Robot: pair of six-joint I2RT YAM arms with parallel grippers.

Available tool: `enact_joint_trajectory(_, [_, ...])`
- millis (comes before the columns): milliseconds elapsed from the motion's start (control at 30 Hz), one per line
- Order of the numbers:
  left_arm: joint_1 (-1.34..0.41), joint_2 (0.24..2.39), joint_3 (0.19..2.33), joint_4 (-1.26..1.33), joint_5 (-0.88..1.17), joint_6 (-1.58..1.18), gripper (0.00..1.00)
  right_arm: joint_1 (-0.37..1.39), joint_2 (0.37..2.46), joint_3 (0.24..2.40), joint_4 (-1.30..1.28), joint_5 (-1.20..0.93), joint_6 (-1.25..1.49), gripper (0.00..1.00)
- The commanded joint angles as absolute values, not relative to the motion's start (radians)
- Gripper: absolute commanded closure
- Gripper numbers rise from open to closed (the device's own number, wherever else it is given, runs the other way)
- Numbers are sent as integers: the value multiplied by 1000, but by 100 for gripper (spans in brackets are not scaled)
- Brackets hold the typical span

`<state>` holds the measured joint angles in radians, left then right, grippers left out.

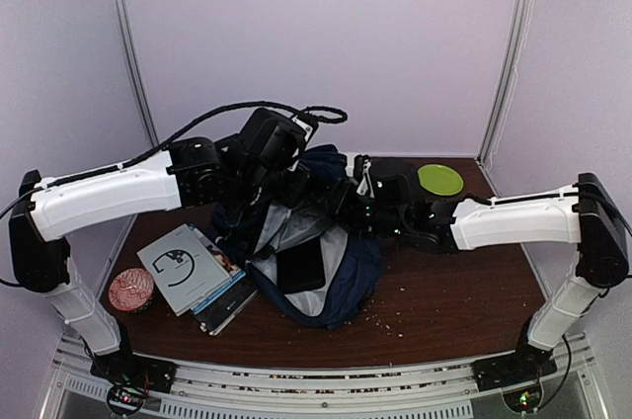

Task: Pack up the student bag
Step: Adjust the student bag at the center of the board.

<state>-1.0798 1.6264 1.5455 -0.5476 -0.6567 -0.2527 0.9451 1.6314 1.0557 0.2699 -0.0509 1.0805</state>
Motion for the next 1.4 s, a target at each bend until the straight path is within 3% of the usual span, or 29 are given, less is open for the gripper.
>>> enact_joint_trajectory(0, [-1086,1549,1586,-329,-659,-259,100,959,1701,1042,209,-27,1097,15])
enact_joint_trajectory(167, [-1086,1541,1542,-329,-600,-296,100,966,1783,1084,209,33,1206,6])
enact_joint_trajectory(533, [-1086,1544,1461,-325,-563,-342,100,986,1965,1203,260,148,1381,12])
enact_joint_trajectory(633, [-1086,1542,1452,-325,-554,-345,100,986,2005,1214,303,152,1407,28])
enact_joint_trajectory(767, [-1086,1532,1434,-326,-562,-347,100,988,2011,1211,346,158,1391,69])
enact_joint_trajectory(900, [-1084,1535,1437,-339,-607,-333,100,987,1944,1135,475,150,1310,97])
enact_joint_trajectory(1233, [-1063,1496,1535,-381,-633,-300,100,940,1677,990,632,-64,1047,100])
enact_joint_trajectory(1367, [-1063,1463,1602,-380,-619,-272,100,927,1606,1026,591,-136,974,100])
